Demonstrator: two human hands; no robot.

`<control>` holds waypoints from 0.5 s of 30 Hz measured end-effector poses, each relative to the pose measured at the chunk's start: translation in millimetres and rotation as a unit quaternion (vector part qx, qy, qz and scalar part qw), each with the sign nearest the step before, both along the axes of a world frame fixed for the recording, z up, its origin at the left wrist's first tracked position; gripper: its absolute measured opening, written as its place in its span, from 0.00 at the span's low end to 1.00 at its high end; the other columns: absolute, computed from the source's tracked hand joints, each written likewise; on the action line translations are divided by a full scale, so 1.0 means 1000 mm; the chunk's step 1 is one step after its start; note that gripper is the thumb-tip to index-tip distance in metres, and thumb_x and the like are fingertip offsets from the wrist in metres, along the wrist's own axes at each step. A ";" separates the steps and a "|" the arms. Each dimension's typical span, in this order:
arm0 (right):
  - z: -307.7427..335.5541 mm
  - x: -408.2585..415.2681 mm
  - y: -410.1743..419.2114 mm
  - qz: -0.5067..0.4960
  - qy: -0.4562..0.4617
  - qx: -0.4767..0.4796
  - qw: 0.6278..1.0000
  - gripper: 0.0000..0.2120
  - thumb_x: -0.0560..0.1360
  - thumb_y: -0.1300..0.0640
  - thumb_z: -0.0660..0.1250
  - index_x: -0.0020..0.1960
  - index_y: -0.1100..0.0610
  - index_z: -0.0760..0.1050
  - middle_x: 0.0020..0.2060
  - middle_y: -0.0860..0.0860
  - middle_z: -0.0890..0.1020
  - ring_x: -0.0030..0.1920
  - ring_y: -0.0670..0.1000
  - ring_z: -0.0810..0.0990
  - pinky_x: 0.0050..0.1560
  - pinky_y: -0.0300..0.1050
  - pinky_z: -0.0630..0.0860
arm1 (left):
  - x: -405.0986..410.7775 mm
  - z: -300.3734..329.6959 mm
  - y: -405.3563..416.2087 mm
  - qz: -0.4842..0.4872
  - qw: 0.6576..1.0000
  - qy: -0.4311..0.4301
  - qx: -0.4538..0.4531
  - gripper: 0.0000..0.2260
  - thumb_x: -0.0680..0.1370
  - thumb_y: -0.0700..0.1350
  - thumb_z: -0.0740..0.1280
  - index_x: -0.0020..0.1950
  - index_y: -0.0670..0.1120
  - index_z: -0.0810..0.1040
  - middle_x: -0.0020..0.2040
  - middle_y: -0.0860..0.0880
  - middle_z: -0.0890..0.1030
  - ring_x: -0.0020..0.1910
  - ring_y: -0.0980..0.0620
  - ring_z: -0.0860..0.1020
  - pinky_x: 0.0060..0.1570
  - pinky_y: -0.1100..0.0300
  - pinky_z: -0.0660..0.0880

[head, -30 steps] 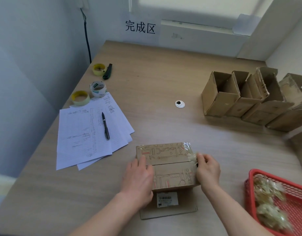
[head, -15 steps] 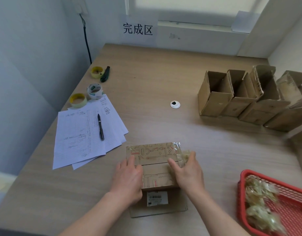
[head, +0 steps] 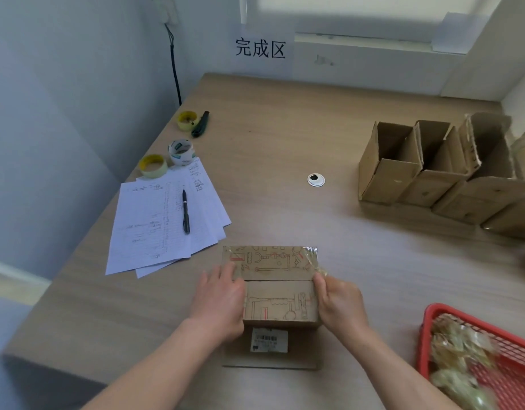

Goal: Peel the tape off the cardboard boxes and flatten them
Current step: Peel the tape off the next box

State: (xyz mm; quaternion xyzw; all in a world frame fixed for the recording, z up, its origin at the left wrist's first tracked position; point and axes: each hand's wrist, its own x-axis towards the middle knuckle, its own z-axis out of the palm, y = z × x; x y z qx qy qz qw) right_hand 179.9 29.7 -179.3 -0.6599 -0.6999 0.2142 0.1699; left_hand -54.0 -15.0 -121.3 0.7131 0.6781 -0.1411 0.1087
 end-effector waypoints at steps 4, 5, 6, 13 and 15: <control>-0.013 0.010 -0.011 -0.164 0.261 -0.086 0.947 0.23 0.84 0.49 0.57 0.35 0.58 0.79 0.29 0.53 0.83 0.32 0.53 0.82 0.32 0.42 0.76 | -0.007 -0.005 -0.002 -0.016 1.000 -0.003 0.013 0.20 0.72 0.46 0.67 0.64 0.47 0.74 0.75 0.46 0.59 0.70 0.43 0.64 0.69 0.49 0.62; -0.013 0.011 -0.007 -0.228 0.367 -0.145 0.890 0.21 0.84 0.50 0.58 0.40 0.61 0.80 0.32 0.57 0.84 0.33 0.54 0.83 0.34 0.45 0.80 | -0.008 -0.005 -0.003 -0.020 1.000 -0.002 0.016 0.20 0.72 0.45 0.66 0.64 0.47 0.74 0.76 0.46 0.58 0.70 0.43 0.63 0.69 0.48 0.62; -0.010 0.012 -0.002 -0.274 0.441 -0.196 0.832 0.19 0.84 0.51 0.59 0.46 0.63 0.80 0.35 0.61 0.85 0.33 0.56 0.84 0.33 0.48 0.81 | -0.009 -0.006 -0.004 -0.023 1.000 -0.003 0.015 0.19 0.72 0.45 0.66 0.63 0.46 0.74 0.76 0.46 0.57 0.71 0.43 0.63 0.70 0.48 0.61; 0.013 0.025 0.030 -0.270 0.401 -0.336 0.808 0.25 0.81 0.39 0.58 0.57 0.60 0.78 0.43 0.59 0.86 0.38 0.57 0.87 0.38 0.51 0.81 | -0.010 -0.007 -0.003 -0.052 0.998 -0.005 0.019 0.20 0.70 0.45 0.65 0.62 0.45 0.74 0.75 0.43 0.59 0.73 0.40 0.60 0.71 0.50 0.59; 0.015 0.029 0.032 -0.276 0.439 -0.352 0.779 0.32 0.77 0.30 0.55 0.58 0.57 0.77 0.49 0.59 0.86 0.40 0.57 0.87 0.45 0.54 0.81 | -0.009 -0.007 0.001 -0.062 0.998 0.007 0.009 0.26 0.70 0.52 0.68 0.65 0.43 0.71 0.74 0.42 0.60 0.76 0.38 0.56 0.74 0.47 0.57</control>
